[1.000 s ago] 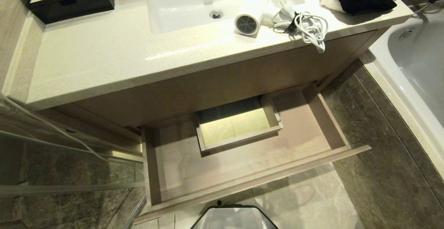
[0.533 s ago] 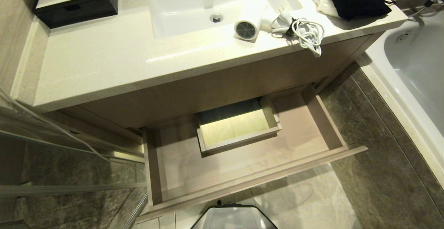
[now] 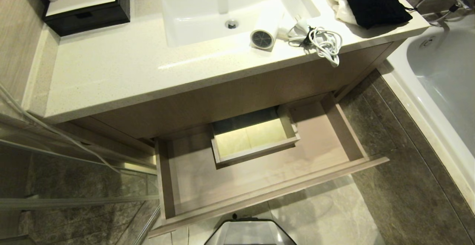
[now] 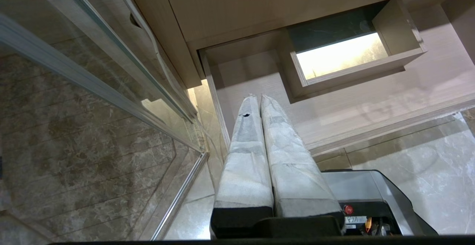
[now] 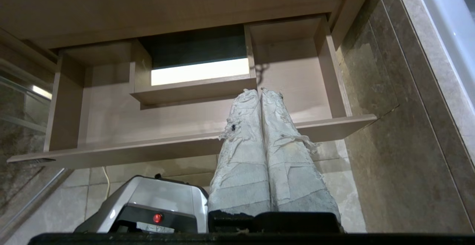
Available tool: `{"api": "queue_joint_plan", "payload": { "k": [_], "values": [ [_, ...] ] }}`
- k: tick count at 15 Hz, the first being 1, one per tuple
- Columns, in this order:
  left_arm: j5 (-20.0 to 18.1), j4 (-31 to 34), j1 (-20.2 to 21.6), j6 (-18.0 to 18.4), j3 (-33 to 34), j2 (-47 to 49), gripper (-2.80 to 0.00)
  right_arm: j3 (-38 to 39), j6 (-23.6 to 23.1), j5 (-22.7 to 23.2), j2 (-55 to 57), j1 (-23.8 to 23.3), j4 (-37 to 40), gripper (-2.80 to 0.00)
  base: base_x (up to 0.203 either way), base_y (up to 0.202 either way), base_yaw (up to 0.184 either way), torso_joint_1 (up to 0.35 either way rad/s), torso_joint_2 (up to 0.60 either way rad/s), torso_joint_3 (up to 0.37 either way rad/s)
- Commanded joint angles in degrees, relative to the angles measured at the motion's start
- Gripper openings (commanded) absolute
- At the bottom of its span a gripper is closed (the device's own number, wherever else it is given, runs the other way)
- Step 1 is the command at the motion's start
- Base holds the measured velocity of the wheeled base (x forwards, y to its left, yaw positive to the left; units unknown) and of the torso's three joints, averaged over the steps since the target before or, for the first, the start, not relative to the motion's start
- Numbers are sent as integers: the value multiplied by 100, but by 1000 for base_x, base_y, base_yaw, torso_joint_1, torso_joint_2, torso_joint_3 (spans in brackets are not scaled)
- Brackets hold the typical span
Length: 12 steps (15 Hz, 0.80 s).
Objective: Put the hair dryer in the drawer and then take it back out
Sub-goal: Pick up the hairdryer
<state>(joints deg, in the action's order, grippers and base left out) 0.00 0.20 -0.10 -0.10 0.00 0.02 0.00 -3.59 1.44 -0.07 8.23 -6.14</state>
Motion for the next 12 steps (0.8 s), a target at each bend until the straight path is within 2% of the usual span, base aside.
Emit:
{"api": "queue_joint_plan", "payload": {
  "k": [1, 5, 12],
  "values": [
    [0, -3, 1, 1, 5, -2, -280, 229, -70, -1, -222, 3, -10, -280, 0, 0, 0, 0, 0, 0],
    [0, -3, 1, 1, 9, -2, -280, 229, -194, 5, -222, 3, -18, -280, 0, 0, 0, 84, 1, 76],
    [0, -3, 1, 1, 8, -2, -280, 229, -194, 5, -222, 3, -18, -280, 0, 0, 0, 264, -50, 208]
  ]
}}
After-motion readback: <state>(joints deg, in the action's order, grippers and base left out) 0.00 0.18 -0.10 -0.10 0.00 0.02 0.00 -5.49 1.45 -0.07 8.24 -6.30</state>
